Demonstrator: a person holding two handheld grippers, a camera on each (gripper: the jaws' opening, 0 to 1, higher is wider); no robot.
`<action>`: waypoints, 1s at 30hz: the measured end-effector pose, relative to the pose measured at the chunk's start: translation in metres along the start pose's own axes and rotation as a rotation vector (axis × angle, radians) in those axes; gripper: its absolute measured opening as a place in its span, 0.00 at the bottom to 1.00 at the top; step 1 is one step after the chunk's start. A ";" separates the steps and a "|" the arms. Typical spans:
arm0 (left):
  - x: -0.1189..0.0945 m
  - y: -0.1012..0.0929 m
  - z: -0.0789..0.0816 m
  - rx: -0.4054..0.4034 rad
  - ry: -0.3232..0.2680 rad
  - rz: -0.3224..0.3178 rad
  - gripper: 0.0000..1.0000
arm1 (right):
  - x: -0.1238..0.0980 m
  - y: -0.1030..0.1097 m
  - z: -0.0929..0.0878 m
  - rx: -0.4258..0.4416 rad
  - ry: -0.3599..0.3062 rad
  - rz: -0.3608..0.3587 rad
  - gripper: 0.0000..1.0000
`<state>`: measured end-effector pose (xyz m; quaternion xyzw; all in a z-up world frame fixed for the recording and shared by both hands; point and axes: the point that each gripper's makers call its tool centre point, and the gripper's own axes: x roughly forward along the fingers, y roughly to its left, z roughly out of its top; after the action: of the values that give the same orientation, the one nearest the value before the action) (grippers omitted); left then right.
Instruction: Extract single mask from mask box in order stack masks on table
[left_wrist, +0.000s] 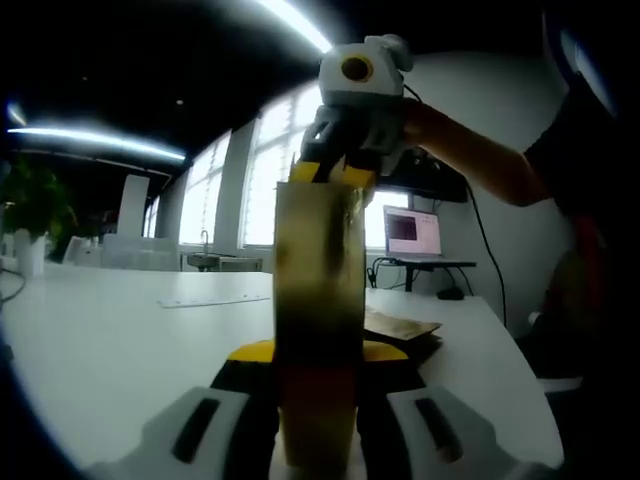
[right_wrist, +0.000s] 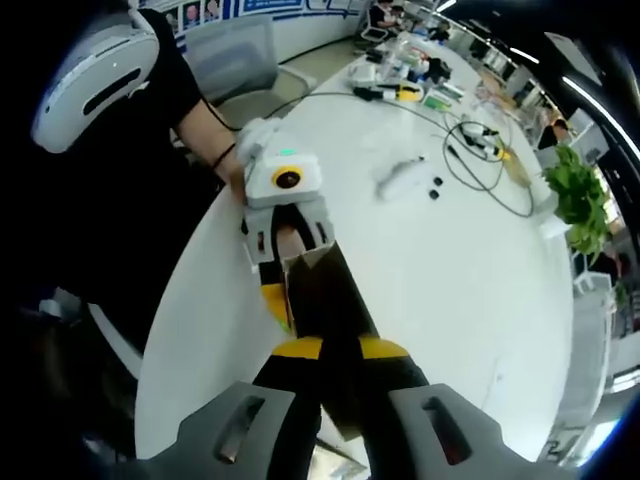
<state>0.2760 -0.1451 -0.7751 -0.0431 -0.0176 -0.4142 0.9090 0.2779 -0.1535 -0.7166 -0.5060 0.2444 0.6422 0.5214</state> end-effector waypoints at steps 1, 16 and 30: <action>0.000 0.000 0.000 0.001 0.000 -0.001 0.31 | 0.002 0.000 0.001 0.001 -0.003 0.002 0.08; -0.005 0.000 -0.003 0.006 0.002 -0.003 0.31 | 0.001 0.007 0.003 -0.046 -0.047 -0.041 0.00; -0.004 0.001 -0.006 0.004 0.002 0.002 0.31 | -0.018 0.004 0.005 -0.053 -0.111 -0.117 0.00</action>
<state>0.2741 -0.1419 -0.7810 -0.0409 -0.0174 -0.4134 0.9095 0.2710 -0.1582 -0.6990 -0.4967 0.1681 0.6438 0.5573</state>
